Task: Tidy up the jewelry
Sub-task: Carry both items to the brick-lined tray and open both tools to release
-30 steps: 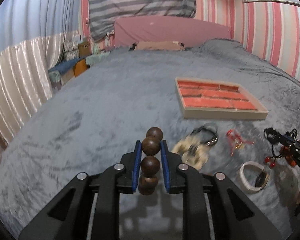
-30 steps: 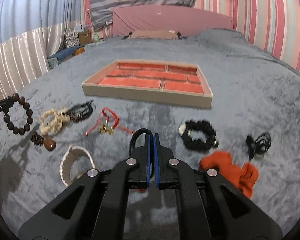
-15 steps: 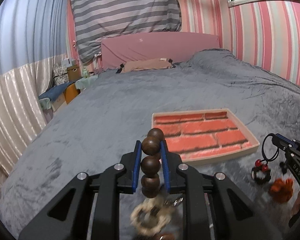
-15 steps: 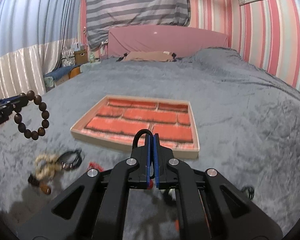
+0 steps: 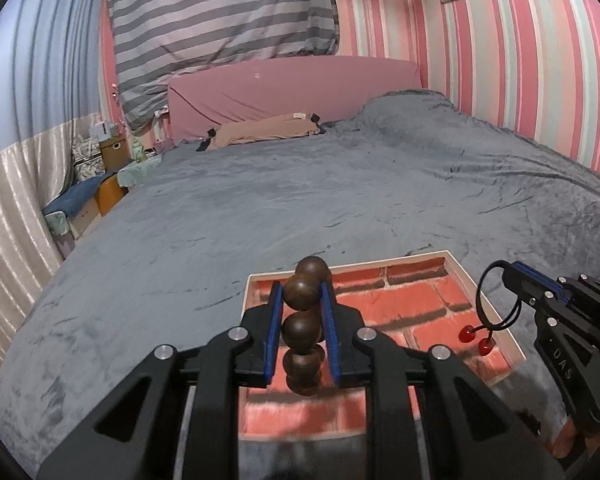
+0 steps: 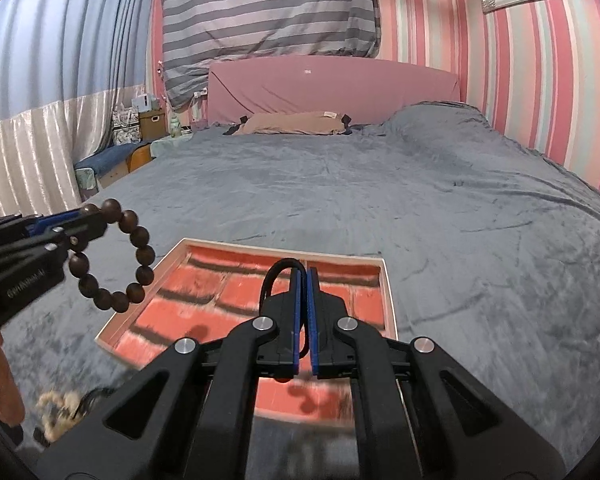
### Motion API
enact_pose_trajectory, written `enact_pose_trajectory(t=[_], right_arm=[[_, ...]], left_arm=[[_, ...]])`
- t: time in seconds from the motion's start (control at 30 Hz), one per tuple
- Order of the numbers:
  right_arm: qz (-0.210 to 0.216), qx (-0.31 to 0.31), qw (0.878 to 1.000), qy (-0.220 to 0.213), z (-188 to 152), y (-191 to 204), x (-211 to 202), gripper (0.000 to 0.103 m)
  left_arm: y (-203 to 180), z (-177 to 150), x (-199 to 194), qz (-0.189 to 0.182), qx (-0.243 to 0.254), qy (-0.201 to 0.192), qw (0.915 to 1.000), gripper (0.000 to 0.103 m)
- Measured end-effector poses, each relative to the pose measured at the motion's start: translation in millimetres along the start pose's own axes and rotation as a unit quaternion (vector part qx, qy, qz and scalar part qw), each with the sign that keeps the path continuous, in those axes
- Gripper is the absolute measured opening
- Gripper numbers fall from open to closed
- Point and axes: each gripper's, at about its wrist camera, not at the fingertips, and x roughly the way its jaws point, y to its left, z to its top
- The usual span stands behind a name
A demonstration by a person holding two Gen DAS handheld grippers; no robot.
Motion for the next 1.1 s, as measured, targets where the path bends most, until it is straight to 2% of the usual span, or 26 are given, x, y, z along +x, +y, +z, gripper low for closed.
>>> enact_pose_trajectory(t=[0.3,0.53,0.77,1.0,1.1], right_arm=[[-0.02,-0.01,0.999,0.034,19,-13,92,0.004],[-0.022,0.008,0.997,0.07,19,-29,137,0.004],[-0.018,0.014,0.993,0.116,16,-26,167,0.004],[-0.033,0.014,0.983,0.179,11,-27,194,0.004],[-0.036,0.017,0.979,0.199,8,-28,201,0.004]], left_arm=[[-10,17,106,0.007,0.014,0.041,0.999,0.02],[-8,10,169,0.009,-0.002,0.084,0.9965,0.02],[-4,3,203,0.017,-0.01,0.119,0.9928,0.02],[-1,-5,215,0.013,-0.022,0.155,0.9876,0.02],[0,-6,218,0.022,-0.023,0.158,0.987,0.02]])
